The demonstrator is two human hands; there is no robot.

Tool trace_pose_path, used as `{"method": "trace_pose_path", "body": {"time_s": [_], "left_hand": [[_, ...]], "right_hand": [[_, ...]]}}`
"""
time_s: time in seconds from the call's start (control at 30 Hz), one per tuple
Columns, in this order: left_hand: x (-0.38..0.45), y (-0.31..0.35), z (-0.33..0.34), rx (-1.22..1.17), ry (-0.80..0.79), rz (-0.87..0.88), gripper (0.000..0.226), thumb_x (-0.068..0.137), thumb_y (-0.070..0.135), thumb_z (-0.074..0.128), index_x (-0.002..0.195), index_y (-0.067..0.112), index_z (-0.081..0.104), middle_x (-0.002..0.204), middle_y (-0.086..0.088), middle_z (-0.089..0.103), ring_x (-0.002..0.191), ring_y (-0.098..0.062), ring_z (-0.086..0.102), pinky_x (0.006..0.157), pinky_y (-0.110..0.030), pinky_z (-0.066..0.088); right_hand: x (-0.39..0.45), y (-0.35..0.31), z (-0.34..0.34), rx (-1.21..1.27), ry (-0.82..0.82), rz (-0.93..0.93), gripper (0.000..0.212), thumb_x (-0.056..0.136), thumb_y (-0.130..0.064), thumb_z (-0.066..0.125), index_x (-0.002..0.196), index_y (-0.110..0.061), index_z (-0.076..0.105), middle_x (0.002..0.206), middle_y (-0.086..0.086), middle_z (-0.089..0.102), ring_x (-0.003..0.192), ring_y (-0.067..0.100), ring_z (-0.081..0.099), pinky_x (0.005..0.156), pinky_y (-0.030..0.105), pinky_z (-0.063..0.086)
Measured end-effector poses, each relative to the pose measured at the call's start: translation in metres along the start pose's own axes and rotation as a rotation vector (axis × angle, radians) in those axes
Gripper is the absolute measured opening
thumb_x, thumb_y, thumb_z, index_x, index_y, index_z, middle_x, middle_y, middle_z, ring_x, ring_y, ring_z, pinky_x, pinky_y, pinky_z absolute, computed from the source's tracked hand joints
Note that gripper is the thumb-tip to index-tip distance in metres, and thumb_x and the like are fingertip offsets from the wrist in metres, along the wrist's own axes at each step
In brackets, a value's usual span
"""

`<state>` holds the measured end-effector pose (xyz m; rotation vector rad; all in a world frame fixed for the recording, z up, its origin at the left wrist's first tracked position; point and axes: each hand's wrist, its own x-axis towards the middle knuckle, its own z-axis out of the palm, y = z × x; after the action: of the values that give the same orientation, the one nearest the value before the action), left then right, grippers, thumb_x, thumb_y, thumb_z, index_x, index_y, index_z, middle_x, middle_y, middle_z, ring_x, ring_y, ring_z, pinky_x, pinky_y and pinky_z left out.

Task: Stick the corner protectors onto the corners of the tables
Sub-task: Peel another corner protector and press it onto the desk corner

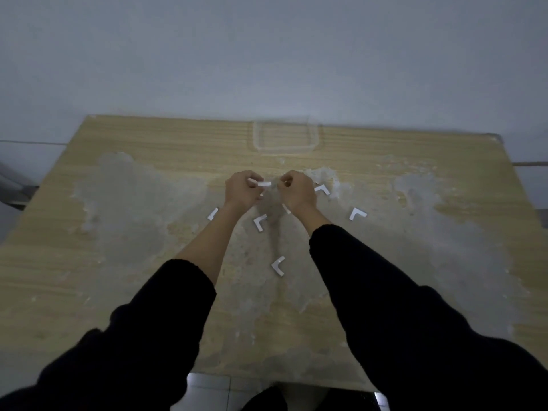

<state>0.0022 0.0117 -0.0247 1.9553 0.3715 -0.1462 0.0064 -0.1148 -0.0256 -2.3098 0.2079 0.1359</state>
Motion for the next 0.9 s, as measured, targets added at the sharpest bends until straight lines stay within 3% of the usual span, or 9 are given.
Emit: {"method": "trace_pose_path", "body": {"time_s": [0.17, 0.27, 0.37, 0.43, 0.5, 0.6, 0.73, 0.8, 0.9], "left_hand": [[-0.010, 0.007, 0.010, -0.062, 0.072, -0.005, 0.013, 0.085, -0.003, 0.062, 0.096, -0.005, 0.068, 0.081, -0.018, 0.063, 0.075, -0.033, 0.063, 0.080, -0.048, 0.058], [-0.014, 0.008, 0.017, -0.071, 0.092, -0.001, 0.017, 0.083, -0.004, 0.060, 0.098, -0.003, 0.068, 0.080, -0.017, 0.064, 0.069, -0.031, 0.063, 0.079, -0.047, 0.058], [-0.019, 0.009, 0.020, -0.126, 0.089, 0.005, 0.020, 0.084, -0.008, 0.057, 0.101, -0.005, 0.066, 0.076, -0.015, 0.063, 0.067, -0.028, 0.064, 0.071, -0.039, 0.061], [-0.024, 0.010, 0.020, -0.161, 0.075, 0.013, 0.019, 0.086, -0.009, 0.057, 0.103, -0.006, 0.064, 0.074, -0.012, 0.060, 0.063, -0.021, 0.062, 0.059, -0.024, 0.059], [-0.027, 0.010, 0.021, -0.173, 0.071, 0.034, 0.018, 0.086, -0.007, 0.059, 0.103, -0.006, 0.065, 0.079, -0.014, 0.060, 0.064, -0.023, 0.061, 0.054, -0.017, 0.056], [-0.032, 0.009, 0.018, -0.177, 0.062, 0.071, 0.018, 0.086, -0.007, 0.060, 0.103, -0.009, 0.064, 0.073, -0.012, 0.057, 0.062, -0.022, 0.059, 0.050, -0.014, 0.054], [-0.031, 0.006, 0.014, -0.180, 0.064, 0.068, 0.017, 0.085, -0.007, 0.061, 0.101, -0.013, 0.063, 0.063, -0.005, 0.056, 0.044, -0.005, 0.060, 0.047, -0.014, 0.053], [-0.030, 0.006, 0.011, -0.185, 0.068, 0.066, 0.018, 0.085, -0.006, 0.061, 0.102, -0.012, 0.063, 0.063, -0.005, 0.057, 0.039, 0.001, 0.058, 0.046, -0.012, 0.052], [-0.028, 0.005, 0.007, -0.189, 0.069, 0.035, 0.021, 0.084, -0.007, 0.062, 0.104, -0.012, 0.063, 0.067, -0.007, 0.058, 0.047, -0.007, 0.060, 0.045, -0.012, 0.052]], "right_hand": [[-0.010, -0.011, -0.010, 0.182, 0.020, -0.044, 0.017, 0.084, 0.000, 0.058, 0.087, 0.011, 0.070, 0.089, 0.026, 0.071, 0.086, 0.036, 0.067, 0.079, 0.046, 0.055], [-0.015, -0.013, -0.012, 0.215, 0.068, -0.028, 0.015, 0.082, 0.003, 0.060, 0.085, 0.013, 0.070, 0.087, 0.028, 0.071, 0.085, 0.038, 0.068, 0.075, 0.042, 0.056], [-0.023, -0.013, -0.009, 0.227, 0.104, 0.072, 0.013, 0.084, 0.000, 0.062, 0.091, 0.005, 0.071, 0.092, 0.017, 0.071, 0.087, 0.024, 0.065, 0.074, 0.029, 0.049], [-0.027, -0.014, -0.005, 0.237, 0.101, 0.116, 0.012, 0.083, -0.001, 0.061, 0.075, 0.002, 0.069, 0.079, 0.017, 0.069, 0.076, 0.024, 0.065, 0.066, 0.033, 0.049], [-0.029, -0.015, -0.002, 0.233, 0.120, 0.133, 0.016, 0.084, -0.003, 0.061, 0.074, 0.008, 0.069, 0.078, 0.021, 0.072, 0.075, 0.030, 0.068, 0.067, 0.039, 0.052], [-0.035, -0.018, -0.003, 0.220, 0.149, 0.121, 0.021, 0.088, -0.010, 0.060, 0.082, 0.006, 0.072, 0.083, 0.021, 0.073, 0.080, 0.031, 0.068, 0.069, 0.038, 0.052], [-0.039, -0.023, 0.004, 0.201, 0.165, 0.142, 0.022, 0.087, -0.012, 0.059, 0.076, 0.001, 0.073, 0.077, 0.017, 0.072, 0.074, 0.029, 0.068, 0.059, 0.032, 0.044], [-0.039, -0.026, 0.006, 0.202, 0.171, 0.144, 0.020, 0.085, -0.009, 0.057, 0.076, 0.002, 0.072, 0.076, 0.018, 0.072, 0.074, 0.030, 0.068, 0.059, 0.036, 0.049], [-0.038, -0.028, 0.007, 0.196, 0.170, 0.140, 0.019, 0.082, -0.007, 0.055, 0.075, -0.002, 0.073, 0.077, 0.015, 0.072, 0.073, 0.029, 0.067, 0.062, 0.037, 0.052]]}}
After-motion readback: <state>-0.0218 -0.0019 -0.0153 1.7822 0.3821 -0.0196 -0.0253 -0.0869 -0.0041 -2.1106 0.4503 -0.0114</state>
